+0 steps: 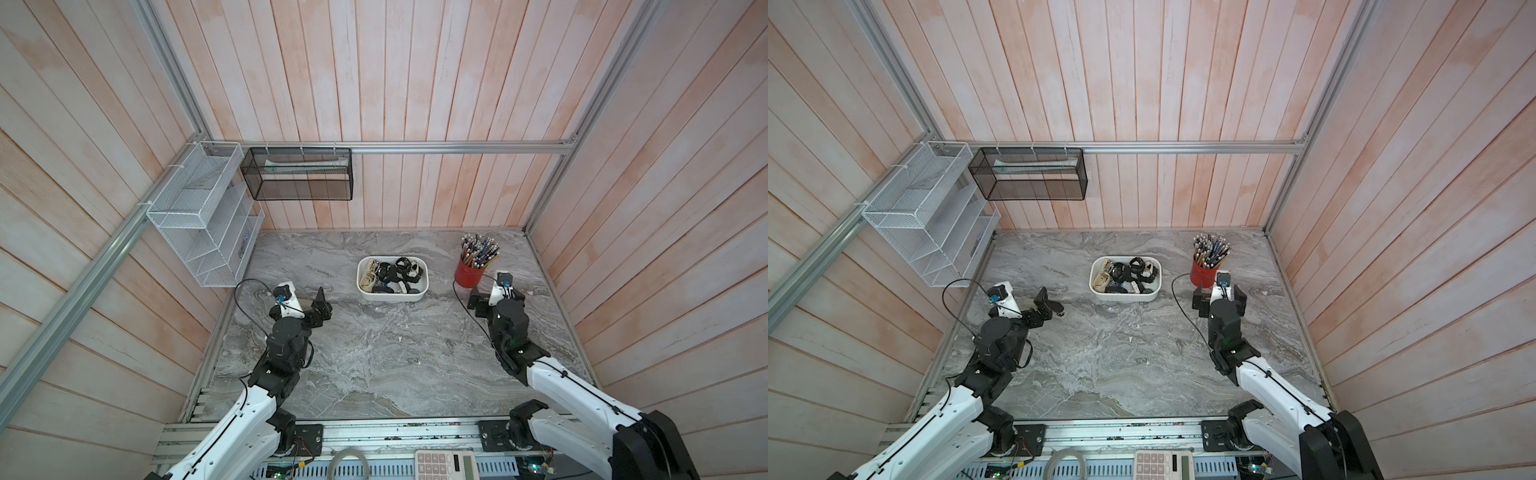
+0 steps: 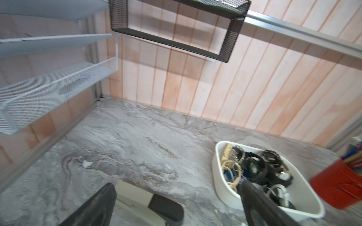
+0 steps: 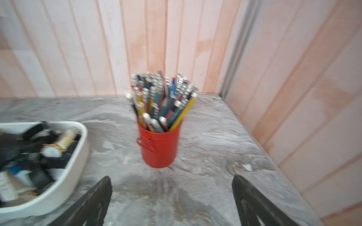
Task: Put the watch into the storage box
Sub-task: Reset both arms
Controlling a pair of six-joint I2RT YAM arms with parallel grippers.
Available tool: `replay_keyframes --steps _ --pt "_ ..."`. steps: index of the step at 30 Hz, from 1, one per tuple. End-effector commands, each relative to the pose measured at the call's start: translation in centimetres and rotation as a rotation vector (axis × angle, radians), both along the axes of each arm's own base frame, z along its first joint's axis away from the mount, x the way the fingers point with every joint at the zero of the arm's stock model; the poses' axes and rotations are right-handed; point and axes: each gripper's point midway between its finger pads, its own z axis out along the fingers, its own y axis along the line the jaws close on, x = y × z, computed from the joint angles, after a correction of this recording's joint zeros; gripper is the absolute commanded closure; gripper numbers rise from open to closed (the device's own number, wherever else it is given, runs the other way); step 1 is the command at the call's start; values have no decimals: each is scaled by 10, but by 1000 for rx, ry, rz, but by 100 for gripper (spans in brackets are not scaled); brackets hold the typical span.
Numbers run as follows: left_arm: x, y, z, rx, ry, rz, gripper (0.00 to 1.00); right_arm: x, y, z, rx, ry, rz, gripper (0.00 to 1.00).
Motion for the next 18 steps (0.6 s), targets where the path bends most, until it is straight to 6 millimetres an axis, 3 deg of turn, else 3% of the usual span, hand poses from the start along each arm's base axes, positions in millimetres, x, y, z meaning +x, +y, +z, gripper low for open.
replay_keyframes --steps 1,5,8,9,11,13,15,18 --pt "-8 33 -5 135 -114 168 0 -7 -31 7 -44 -101 -130 2" --pt "14 39 -32 196 -49 145 0 -13 -48 -1 -19 -222 -99 2" --pt "31 39 -39 203 -78 110 0 -4 -58 -18 32 -193 -63 2" --pt "41 41 -42 232 -72 116 0 -4 -61 -14 21 -229 -67 2" --pt "55 37 -49 272 -53 72 0 2 -61 -20 43 -227 -45 2" --pt "62 50 -58 224 -45 83 0 8 -61 -33 56 -209 -22 2" --pt "63 64 -73 141 5 87 0 13 -61 -28 48 -273 -21 2" --pt "74 67 -79 123 44 67 0 28 -51 -43 34 -134 12 2"
